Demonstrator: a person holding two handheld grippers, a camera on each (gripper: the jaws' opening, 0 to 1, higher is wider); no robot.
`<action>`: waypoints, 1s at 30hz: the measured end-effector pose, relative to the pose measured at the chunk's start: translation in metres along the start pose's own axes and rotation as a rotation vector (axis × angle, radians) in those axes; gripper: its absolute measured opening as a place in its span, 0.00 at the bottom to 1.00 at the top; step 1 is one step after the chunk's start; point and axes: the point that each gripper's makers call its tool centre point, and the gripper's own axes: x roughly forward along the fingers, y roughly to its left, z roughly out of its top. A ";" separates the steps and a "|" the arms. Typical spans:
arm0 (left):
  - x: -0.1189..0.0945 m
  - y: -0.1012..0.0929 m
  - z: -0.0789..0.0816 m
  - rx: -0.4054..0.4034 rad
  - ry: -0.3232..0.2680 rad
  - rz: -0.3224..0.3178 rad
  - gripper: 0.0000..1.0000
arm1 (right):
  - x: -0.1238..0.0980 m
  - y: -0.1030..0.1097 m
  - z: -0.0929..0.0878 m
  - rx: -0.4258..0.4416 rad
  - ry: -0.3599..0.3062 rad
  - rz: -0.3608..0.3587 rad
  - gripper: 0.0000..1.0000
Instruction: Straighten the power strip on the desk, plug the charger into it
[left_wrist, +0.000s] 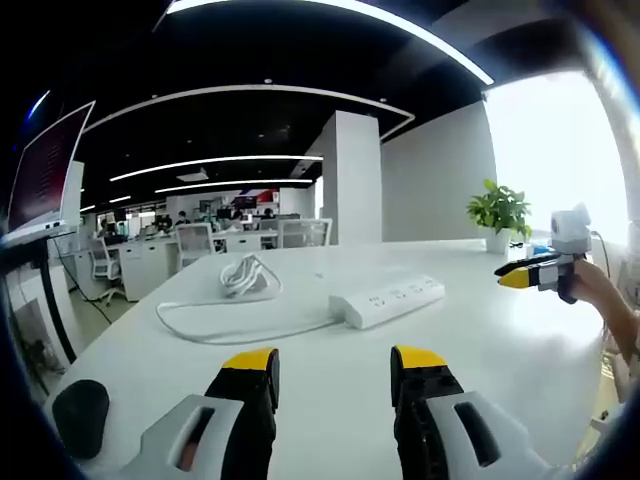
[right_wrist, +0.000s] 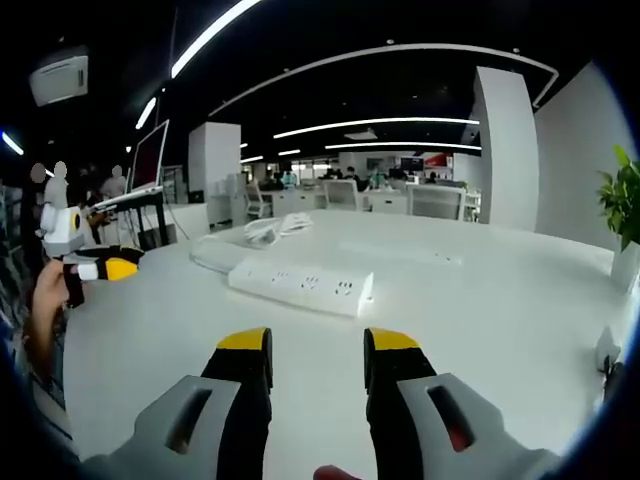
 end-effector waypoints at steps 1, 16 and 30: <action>0.001 0.000 0.000 0.002 0.000 -0.001 0.46 | 0.001 0.000 -0.001 -0.003 0.002 0.002 0.36; 0.014 -0.013 0.014 0.023 -0.016 -0.050 0.46 | 0.019 -0.001 0.006 0.026 -0.017 0.054 0.35; 0.024 -0.017 0.016 0.026 -0.013 -0.075 0.46 | 0.022 -0.014 0.005 -0.020 0.013 0.024 0.35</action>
